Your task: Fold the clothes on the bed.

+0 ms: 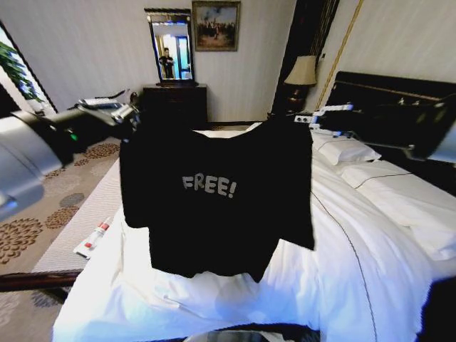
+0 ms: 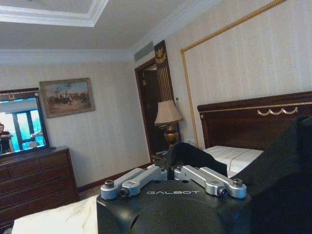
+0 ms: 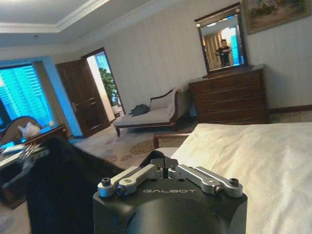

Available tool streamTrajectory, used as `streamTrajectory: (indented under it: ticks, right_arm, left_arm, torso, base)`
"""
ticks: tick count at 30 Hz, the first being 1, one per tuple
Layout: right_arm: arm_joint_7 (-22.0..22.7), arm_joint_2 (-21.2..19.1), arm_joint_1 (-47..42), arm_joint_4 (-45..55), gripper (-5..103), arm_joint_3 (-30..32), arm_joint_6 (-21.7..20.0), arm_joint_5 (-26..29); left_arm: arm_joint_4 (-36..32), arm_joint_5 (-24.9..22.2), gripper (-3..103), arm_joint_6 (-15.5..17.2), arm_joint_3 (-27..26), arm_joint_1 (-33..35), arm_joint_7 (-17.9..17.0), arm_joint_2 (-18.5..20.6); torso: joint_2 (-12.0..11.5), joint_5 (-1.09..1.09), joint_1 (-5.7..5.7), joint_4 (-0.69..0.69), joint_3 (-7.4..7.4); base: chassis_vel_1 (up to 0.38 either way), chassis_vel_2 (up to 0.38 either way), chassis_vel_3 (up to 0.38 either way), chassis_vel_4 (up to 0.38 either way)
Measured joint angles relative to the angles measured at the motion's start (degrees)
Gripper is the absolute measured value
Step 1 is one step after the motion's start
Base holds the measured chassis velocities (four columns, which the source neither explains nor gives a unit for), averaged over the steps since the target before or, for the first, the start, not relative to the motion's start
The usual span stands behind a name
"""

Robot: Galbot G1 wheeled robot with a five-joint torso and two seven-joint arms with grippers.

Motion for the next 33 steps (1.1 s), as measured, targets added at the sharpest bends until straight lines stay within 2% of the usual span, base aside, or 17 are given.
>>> streamTrajectory:
  ticks: [2, 3, 4, 5, 7, 8, 9, 12, 13, 16, 18, 20, 22, 23, 25, 33]
  right_arm:
    - [0.0, 2.8, -1.9, -1.8, 0, -1.5, 0.1, -4.1]
    - [0.0, 2.8, -1.9, -1.8, 0, -1.5, 0.1, -4.1]
    - [0.0, 4.0, -2.7, -2.5, 0, -1.9, 0.1, -5.6]
    - [-0.4, 6.4, -4.5, -4.2, 0, -2.6, 0.1, -8.4]
    - [-0.9, 8.9, -6.6, -6.2, 0, -3.3, 0.0, -11.3]
    - [-0.9, 8.9, -6.6, -6.2, 0, -3.3, 0.0, -11.3]
    - [-1.3, 10.7, -8.6, -7.9, 0, -3.9, -0.1, -13.5]
    - [-2.4, 14.3, -13.8, -11.5, 0, -5.2, -0.5, -19.0]
    - [-2.4, 14.3, -13.8, -11.5, 0, -5.2, -0.5, -19.0]
    - [-3.8, 19.7, -18.2, -16.1, 0, -8.0, -0.6, -25.4]
    - [-4.0, 20.5, -18.4, -16.9, 0, -8.5, -0.6, -26.3]
    - [-5.2, 24.4, -18.8, -21.2, 0, -11.2, -0.6, -30.5]
    - [-6.2, 27.4, -18.5, -24.9, 0, -13.3, -0.6, -33.2]
    - [-6.2, 27.4, -18.5, -24.9, 0, -13.3, -0.6, -33.2]
    - [-7.6, 30.0, -17.6, -28.6, 0, -15.7, -0.6, -36.1]
    - [-11.0, 34.1, -15.0, -35.6, 0, -20.9, 0.4, -41.9]
  left_arm:
    - [1.1, 3.8, 1, 0.5, -2.0, 4.6, -1.5, -4.1]
    - [1.1, 3.8, 1, 0.5, -2.0, 4.6, -1.5, -4.1]
    - [1.6, 6.0, 1, 1.0, -3.6, 7.4, -2.2, -6.4]
    - [2.5, 10.1, 1, 1.6, -4.2, 11.7, -3.2, -10.6]
    - [3.6, 14.0, 1, 2.1, -2.9, 14.7, -3.9, -14.7]
    - [3.6, 14.0, 1, 2.1, -2.9, 14.7, -3.9, -14.7]
    - [4.6, 16.7, 1, 2.6, -1.0, 16.6, -4.5, -17.9]
    - [7.0, 22.1, 1, 3.2, 4.4, 17.6, -4.8, -22.9]
    - [7.0, 22.1, 1, 3.2, 4.4, 17.6, -4.8, -22.9]
    - [10.0, 26.8, 1, 3.3, 10.0, 17.7, -4.6, -27.0]
    - [10.7, 27.6, 1, 3.3, 10.7, 18.0, -4.6, -27.7]
    - [13.5, 30.4, 1, 3.2, 12.3, 19.4, -4.5, -30.3]
    - [16.5, 32.6, 1, 3.0, 12.5, 21.2, -4.0, -32.3]
    - [16.5, 32.6, 1, 3.0, 12.5, 21.2, -4.0, -32.3]
    - [20.6, 35.8, 1, 2.6, 12.4, 23.8, -3.0, -34.4]
    - [28.7, 40.9, 1, 1.6, 11.9, 26.4, -0.7, -39.6]
  torso:
    - [0.0, 0.01, 0.0, 0.0, 0.01]
    - [0.0, 0.01, 0.0, 0.0, 0.01]
    - [0.0, 0.0, 0.01, -0.02, 0.01]
    - [0.0, -0.01, 0.02, -0.03, 0.02]
    - [0.0, -0.01, 0.03, -0.02, 0.02]
    - [0.0, -0.01, 0.03, -0.02, 0.02]
    - [0.0, -0.03, 0.03, -0.01, 0.02]
    - [0.0, -0.01, 0.02, -0.02, 0.02]
    - [0.0, -0.01, 0.02, -0.02, 0.02]
    - [0.0, 0.02, 0.02, -0.03, 0.01]
    - [0.0, 0.02, 0.02, -0.03, 0.01]
    - [0.0, 0.0, 0.02, -0.02, 0.02]
    - [0.0, -0.01, 0.02, -0.01, 0.02]
    - [0.0, -0.01, 0.02, -0.01, 0.02]
    - [0.0, -0.02, 0.01, 0.0, 0.01]
    - [0.0, -0.03, 0.0, -0.02, 0.01]
  base:
    - [0.0, 0.0, 0.0, 0.0]
    - [0.0, 0.0, 0.0, 0.0]
    - [0.0, 0.0, 0.0, 0.0]
    - [0.0, 0.0, 0.0, 0.0]
    - [0.0, 0.0, 0.0, 0.0]
    - [0.0, 0.0, 0.0, 0.0]
    - [0.0, 0.0, 0.0, 0.0]
    - [0.0, 0.0, 0.0, 0.0]
    - [0.0, 0.0, 0.0, 0.0]
    - [0.0, 0.0, 0.0, 0.0]
    - [0.0, 0.0, 0.0, 0.0]
    - [0.0, 0.0, 0.0, 0.0]
    - [0.0, 0.0, 0.0, 0.0]
    - [0.0, 0.0, 0.0, 0.0]
    - [0.0, 0.0, 0.0, 0.0]
    - [0.0, 0.0, 0.0, 0.0]
